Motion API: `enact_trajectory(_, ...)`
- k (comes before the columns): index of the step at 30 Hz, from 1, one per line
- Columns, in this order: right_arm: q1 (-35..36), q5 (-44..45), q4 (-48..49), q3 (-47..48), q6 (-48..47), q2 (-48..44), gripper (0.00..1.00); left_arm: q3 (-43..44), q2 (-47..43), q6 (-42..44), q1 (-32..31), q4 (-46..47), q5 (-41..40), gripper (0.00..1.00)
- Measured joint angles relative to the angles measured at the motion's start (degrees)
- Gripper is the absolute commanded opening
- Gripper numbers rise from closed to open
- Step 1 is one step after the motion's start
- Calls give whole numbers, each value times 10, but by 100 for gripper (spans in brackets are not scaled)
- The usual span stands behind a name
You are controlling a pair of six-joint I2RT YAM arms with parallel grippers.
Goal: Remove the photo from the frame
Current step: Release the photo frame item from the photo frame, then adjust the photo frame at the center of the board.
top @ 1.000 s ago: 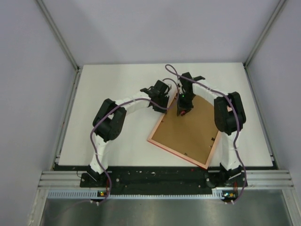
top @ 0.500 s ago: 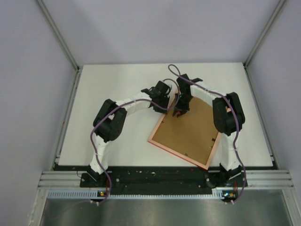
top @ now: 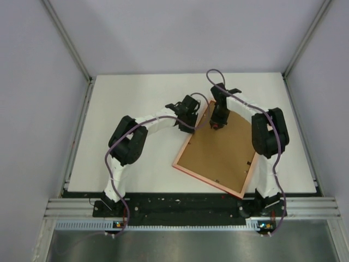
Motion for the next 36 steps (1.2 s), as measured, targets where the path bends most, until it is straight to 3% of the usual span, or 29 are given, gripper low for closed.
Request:
enact_trajectory(7, -41, 79, 0, -6, 16, 0, 0, 0, -3, 0, 0, -19, -2, 0)
enact_trajectory(15, -38, -18, 37, 0, -88, -28, 0, 0, -5, 0, 2, -29, -1, 1)
enact_trajectory(17, -38, -49, 41, 0, -133, -48, 0, 1, -6, 1, 3, -33, -1, 12)
enact_trajectory(21, -40, -110, 31, 1, -222, -80, 0, 2, -6, 2, 6, -39, 3, 50)
enact_trajectory(25, -41, -146, 2, 2, -298, -85, 0, 9, -6, 6, 11, -57, 7, 69)
enact_trajectory(29, -42, -149, -23, 2, -341, -85, 0, 32, -6, 16, 18, -75, 10, 74)
enact_trajectory(36, -43, -88, -27, 2, -348, -79, 0, 108, -6, 41, 28, -86, 11, 71)
